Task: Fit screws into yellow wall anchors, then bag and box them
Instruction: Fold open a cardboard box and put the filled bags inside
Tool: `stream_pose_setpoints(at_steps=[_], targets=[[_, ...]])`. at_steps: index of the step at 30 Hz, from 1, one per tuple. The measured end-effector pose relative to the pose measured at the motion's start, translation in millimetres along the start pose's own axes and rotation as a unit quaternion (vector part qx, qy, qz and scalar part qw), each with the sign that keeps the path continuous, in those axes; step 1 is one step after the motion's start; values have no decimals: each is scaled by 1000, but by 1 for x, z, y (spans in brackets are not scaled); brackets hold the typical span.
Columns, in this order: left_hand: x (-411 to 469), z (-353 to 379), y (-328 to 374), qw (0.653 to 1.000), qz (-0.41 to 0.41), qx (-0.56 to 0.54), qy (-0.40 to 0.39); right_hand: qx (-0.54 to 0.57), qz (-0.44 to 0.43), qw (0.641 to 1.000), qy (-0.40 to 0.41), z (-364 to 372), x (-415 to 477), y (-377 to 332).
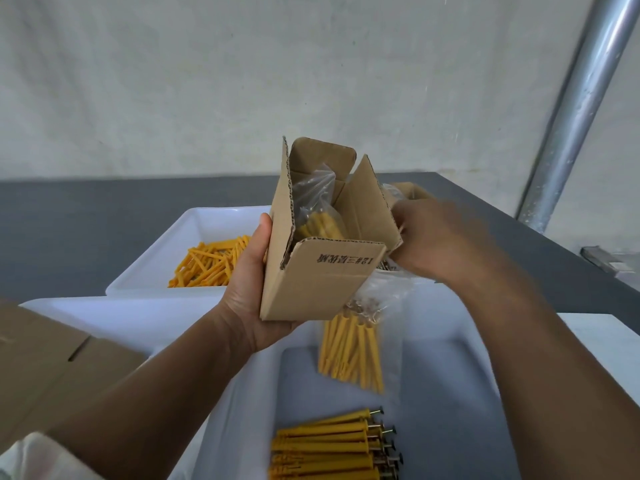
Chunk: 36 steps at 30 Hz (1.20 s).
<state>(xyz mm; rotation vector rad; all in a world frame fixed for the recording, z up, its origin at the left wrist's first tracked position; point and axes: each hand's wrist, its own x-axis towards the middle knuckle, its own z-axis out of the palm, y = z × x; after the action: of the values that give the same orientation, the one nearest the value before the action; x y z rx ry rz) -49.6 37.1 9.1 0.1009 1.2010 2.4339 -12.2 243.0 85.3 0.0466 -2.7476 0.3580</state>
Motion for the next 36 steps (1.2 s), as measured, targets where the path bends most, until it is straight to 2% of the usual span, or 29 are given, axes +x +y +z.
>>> stream_pose_setpoints(at_steps=[2,3,5,6,8,12,18,22,28,30,33,36], targets=[[-2,1,1,1000,-5,-4,-20,4,62,994,-93,-8,1,12],[-3,2,1,1000,-9,-3,-24,14,84,980,-179,-10,-1,17],[-3,2,1,999,-19,4,-29,38,105,926,-359,-8,-3,23],[-4,2,1,999,-24,5,-32,41,103,903,-416,-5,-4,23],[-5,4,1,999,-31,2,-33,37,84,888,-451,7,-4,23],[-6,7,2,999,-36,0,-36,58,66,882,-462,24,-2,20],[-5,5,4,999,-32,-6,-35,219,11,898,-381,25,0,17],[-6,2,4,999,-26,-37,-25,335,9,893,-299,19,5,14],[-6,3,5,999,-17,-21,-25,492,115,848,-162,10,11,17],[-6,4,4,999,-19,-15,-27,543,170,816,-105,6,12,21],[-6,5,3,999,-24,-4,-28,602,235,762,37,-7,15,29],[-4,7,2,999,-29,18,-26,576,271,753,165,-23,14,41]])
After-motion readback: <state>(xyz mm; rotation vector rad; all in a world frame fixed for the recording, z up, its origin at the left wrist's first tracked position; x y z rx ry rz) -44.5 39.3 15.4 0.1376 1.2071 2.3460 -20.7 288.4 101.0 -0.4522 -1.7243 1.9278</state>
